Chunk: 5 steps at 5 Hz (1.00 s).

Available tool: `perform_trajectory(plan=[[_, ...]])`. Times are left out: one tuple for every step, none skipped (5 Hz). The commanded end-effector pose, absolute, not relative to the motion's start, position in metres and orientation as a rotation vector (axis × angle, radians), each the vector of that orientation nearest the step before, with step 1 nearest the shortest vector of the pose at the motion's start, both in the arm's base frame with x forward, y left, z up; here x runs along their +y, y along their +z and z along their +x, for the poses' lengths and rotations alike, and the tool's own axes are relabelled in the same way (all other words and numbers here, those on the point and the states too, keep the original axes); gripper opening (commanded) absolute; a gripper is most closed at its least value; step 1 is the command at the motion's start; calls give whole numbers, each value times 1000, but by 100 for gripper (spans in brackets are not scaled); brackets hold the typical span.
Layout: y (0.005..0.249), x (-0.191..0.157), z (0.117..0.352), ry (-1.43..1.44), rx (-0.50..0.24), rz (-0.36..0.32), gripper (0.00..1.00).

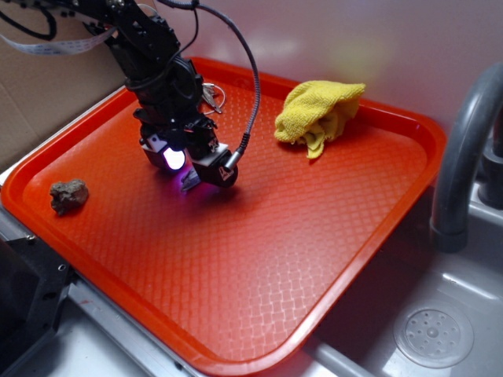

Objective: Grab the wood chip.

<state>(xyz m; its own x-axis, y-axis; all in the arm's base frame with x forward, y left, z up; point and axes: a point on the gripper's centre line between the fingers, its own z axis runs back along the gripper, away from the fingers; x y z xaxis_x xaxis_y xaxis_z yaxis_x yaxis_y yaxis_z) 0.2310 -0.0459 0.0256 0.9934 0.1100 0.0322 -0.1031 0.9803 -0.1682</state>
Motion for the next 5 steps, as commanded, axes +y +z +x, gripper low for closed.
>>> perform_trajectory(plan=[[32,-64,240,76,-48,-159,100],[31,-63,242,80,-48,-155,100],[22,-64,244,54,-64,-134,100],[7,-63,247,32,-62,-115,100],[3,-62,246,25,-56,-117,25]])
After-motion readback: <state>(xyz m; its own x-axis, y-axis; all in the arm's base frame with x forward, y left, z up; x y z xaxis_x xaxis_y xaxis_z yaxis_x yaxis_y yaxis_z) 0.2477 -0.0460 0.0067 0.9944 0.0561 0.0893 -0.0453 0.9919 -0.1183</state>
